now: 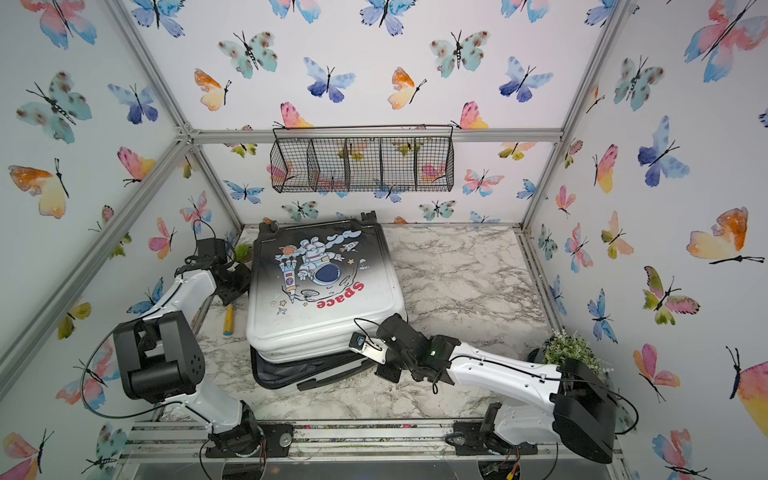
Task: Close the suitcase zippers
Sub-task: Zip the zipper on the suitcase.
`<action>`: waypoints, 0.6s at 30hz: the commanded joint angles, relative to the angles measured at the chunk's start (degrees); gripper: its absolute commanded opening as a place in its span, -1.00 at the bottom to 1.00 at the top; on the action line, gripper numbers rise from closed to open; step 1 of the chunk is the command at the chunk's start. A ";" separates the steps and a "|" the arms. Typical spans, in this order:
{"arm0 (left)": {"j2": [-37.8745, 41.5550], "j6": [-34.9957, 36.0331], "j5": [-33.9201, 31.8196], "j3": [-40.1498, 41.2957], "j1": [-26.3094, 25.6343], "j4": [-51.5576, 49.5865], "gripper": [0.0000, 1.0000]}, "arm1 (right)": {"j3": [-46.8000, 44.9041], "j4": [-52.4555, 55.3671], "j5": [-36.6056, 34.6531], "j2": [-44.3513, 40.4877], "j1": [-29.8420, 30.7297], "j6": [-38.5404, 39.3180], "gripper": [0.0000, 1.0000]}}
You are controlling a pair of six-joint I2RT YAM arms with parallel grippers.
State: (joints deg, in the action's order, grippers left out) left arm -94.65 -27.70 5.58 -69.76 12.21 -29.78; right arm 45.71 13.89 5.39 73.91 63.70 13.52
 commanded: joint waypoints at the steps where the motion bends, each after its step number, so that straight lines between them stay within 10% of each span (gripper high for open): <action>1: 3.29 -9.62 -5.00 1.80 -1.66 -2.49 -1.00 | 4.26 -10.41 5.34 0.63 1.89 -1.54 -0.94; 18: 23.63 -9.79 -2.58 18.86 4.23 -3.60 -1.00 | 4.55 6.84 -3.71 -4.21 -13.86 -0.38 -0.93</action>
State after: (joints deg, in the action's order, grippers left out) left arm -75.99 -31.07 4.49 -52.86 15.40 -32.93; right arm 47.53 20.99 2.63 71.77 51.86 12.08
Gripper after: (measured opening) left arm 0.080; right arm 0.059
